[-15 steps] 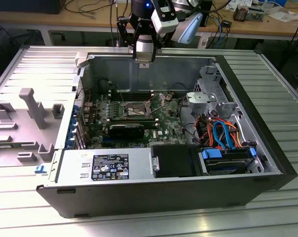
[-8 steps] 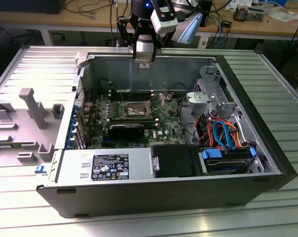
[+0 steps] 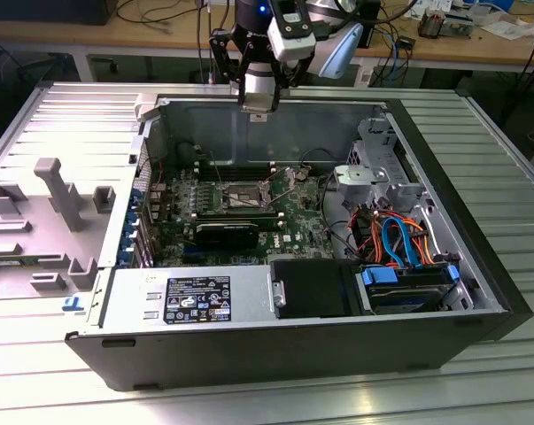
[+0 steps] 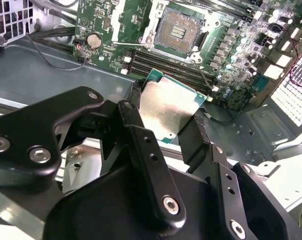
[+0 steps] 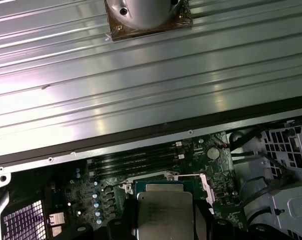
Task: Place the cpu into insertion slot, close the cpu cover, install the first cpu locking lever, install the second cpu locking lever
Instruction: 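Place the cpu into insertion slot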
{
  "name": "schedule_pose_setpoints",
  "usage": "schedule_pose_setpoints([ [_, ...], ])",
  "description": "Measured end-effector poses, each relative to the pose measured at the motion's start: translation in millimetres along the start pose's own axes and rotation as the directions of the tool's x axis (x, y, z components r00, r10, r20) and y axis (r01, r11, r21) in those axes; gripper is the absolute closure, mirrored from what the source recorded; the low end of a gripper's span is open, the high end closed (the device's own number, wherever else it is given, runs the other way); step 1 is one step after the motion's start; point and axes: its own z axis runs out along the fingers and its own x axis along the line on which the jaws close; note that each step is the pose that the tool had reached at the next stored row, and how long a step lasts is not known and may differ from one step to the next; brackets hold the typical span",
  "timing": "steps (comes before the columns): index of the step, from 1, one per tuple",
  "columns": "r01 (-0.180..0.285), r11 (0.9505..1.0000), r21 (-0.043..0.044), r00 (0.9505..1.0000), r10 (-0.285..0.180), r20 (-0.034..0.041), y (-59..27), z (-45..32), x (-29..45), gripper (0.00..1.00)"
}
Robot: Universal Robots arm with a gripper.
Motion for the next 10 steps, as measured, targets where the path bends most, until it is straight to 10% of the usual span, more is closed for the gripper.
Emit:
schedule_pose_setpoints([
  [10,-0.062,0.9981,-0.0008,0.9981,0.062,0.0052,-0.5,0.4,0.0,0.45],
])
